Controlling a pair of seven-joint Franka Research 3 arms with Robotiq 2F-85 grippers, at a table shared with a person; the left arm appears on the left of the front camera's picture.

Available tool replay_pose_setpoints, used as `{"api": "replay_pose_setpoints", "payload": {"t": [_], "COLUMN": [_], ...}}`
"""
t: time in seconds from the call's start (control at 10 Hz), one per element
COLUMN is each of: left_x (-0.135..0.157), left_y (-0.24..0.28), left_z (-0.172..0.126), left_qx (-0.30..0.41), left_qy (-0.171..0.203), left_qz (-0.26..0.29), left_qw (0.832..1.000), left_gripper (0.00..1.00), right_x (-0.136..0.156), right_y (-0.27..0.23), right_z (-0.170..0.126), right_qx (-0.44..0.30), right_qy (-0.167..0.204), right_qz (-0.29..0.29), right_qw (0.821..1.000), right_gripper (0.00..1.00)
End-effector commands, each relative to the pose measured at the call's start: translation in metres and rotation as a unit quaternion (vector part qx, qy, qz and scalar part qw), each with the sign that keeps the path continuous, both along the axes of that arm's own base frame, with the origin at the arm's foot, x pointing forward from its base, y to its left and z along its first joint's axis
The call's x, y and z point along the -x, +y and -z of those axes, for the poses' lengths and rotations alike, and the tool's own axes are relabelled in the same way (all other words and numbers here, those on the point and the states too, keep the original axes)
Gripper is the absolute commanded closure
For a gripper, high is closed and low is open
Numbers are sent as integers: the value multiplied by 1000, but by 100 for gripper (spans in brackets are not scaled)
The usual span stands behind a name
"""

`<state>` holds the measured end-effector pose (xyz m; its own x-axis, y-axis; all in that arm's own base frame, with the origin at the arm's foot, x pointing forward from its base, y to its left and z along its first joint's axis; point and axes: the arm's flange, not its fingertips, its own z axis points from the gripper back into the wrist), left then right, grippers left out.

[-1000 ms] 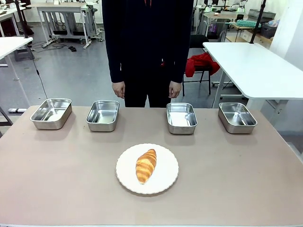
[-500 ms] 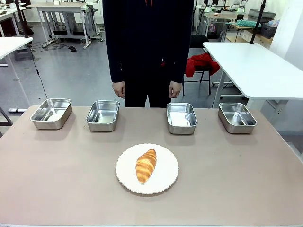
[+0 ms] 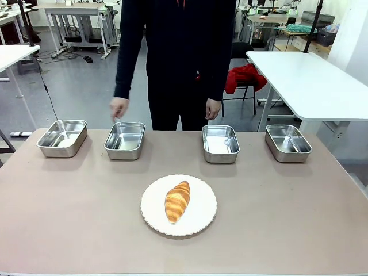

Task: Place the bread in the container.
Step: Place the Butter Roll into the Airtight Container indicated by the human.

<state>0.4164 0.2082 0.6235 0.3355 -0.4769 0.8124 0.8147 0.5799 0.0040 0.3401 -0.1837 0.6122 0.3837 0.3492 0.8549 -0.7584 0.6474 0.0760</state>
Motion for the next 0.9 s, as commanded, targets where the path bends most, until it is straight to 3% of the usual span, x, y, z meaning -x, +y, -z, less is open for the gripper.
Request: {"api": "replay_pose_setpoints", "payload": {"t": [0.0, 0.8], "left_x": [1, 1], "left_y": [0, 0], "left_z": [-1, -1], "left_qx": [-1, -1], "left_qy": [-7, -7], "left_qz": [4, 4], "left_qw": [1000, 1000], "left_gripper": [0, 0], "right_x": [-1, -1], "right_y": [0, 0], "right_z": [-2, -2], "right_qx": [-6, -6], "right_qy": [-10, -10], "right_qz": [-4, -4], "right_qw": [1000, 1000], "right_gripper": [0, 0]}}
